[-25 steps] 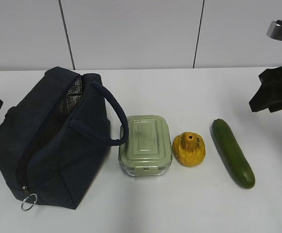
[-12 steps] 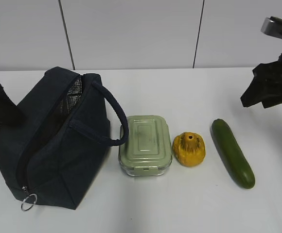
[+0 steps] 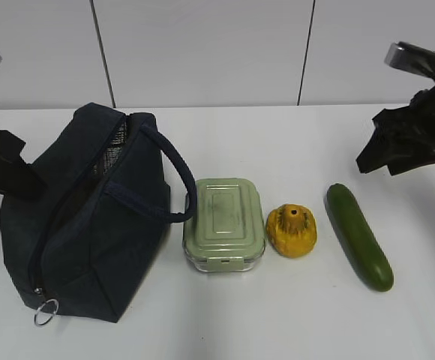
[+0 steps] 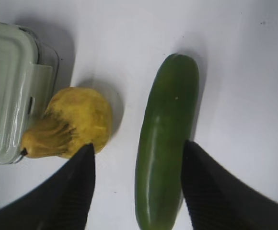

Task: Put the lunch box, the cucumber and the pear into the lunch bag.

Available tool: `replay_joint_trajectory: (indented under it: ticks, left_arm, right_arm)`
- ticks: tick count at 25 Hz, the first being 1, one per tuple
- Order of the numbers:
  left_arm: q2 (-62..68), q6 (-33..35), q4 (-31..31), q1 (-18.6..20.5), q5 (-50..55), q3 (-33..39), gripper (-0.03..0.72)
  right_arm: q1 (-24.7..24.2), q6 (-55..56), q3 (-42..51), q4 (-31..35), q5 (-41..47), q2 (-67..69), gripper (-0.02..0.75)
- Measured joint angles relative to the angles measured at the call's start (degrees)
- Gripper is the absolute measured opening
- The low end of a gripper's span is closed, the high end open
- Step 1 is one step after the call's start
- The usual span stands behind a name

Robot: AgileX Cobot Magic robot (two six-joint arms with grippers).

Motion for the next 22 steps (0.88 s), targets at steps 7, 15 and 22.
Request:
replay_joint_trajectory:
  ticks: [7, 15, 22]
  left_arm:
    - [0.00, 0.00, 0.00, 0.00, -0.13, 0.00, 0.010]
    - [0.00, 0.00, 0.00, 0.00, -0.19, 0.00, 0.008]
    - [0.00, 0.00, 0.00, 0.00, -0.19, 0.00, 0.008]
  right_arm:
    - [5.27, 10.88, -7.03, -12.65, -0.19, 8.55, 0.447]
    - [9.63, 19.53, -14.63, -20.45, 0.95, 15.55, 0.447]
    - [10.47, 22.09, -15.85, -22.06, 3.60, 22.46, 0.447]
